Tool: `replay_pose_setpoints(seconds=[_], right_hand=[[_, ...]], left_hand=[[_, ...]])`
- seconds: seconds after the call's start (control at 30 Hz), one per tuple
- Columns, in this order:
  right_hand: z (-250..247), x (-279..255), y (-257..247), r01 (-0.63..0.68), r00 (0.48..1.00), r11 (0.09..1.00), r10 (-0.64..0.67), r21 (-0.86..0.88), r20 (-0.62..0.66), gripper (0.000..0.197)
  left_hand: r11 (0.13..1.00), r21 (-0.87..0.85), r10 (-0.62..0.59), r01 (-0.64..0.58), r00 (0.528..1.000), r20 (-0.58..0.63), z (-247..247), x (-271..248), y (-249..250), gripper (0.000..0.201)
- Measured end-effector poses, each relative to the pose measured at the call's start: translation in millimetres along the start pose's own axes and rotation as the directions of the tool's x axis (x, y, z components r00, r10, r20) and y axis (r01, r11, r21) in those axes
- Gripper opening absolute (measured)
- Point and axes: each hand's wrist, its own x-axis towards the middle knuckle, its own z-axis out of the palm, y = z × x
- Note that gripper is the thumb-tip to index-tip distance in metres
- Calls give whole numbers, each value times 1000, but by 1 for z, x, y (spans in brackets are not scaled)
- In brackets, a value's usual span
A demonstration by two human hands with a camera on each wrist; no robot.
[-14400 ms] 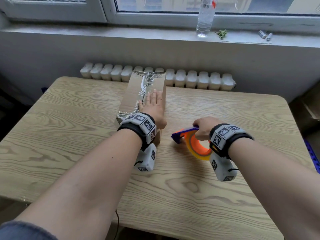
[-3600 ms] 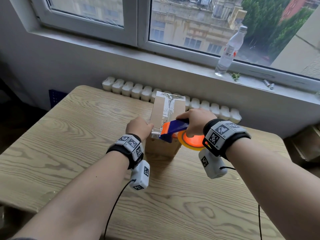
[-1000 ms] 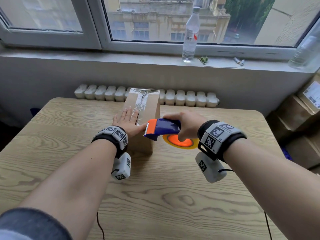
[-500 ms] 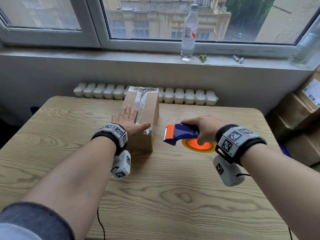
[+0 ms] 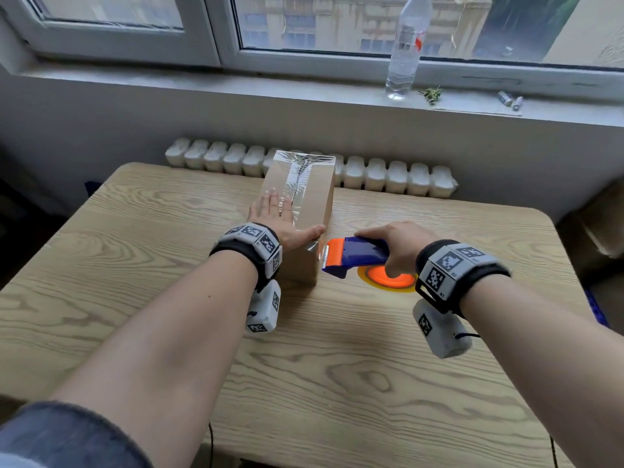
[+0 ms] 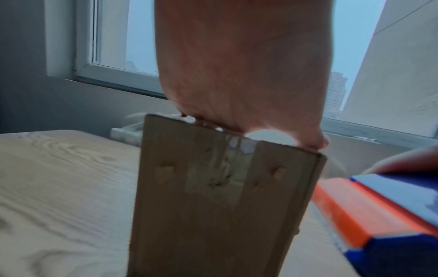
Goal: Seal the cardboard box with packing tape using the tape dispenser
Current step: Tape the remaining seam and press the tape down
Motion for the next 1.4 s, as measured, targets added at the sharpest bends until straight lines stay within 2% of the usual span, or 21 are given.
replay_pose_setpoints(seconds=[0.17,0.43,0.63,0.93,1.1,1.3,1.4], right_hand=[[0,4,-5,-8,1000,1000,8,-4,-1,76],[2,9,-9,-3,1000,1000,3,26,-19,72],[7,13,-8,-43,999,995,42,92,9,77],[16,16,-6,-105,992,969,87,223,86,66],[15,16,-3,-90,993,979,74,184,94,59],[26,12,15,-138,986,989,142,-52,82,52],[39,15,29,-268,962,962,263,59,79,47]], left_hand=[[996,31,-88,87,996,34,-3,-2,25,136],[993,29,-112,112,994,-2,2,-3,29,116],[992,39,-123,123,992,-6,4,-2,31,116],[987,92,-133,134,991,-19,6,-1,34,113],[985,98,-140,141,990,-18,6,-2,36,116],[990,77,-118,118,993,-11,6,-2,32,120],[992,62,-105,106,994,-12,5,-2,31,120]])
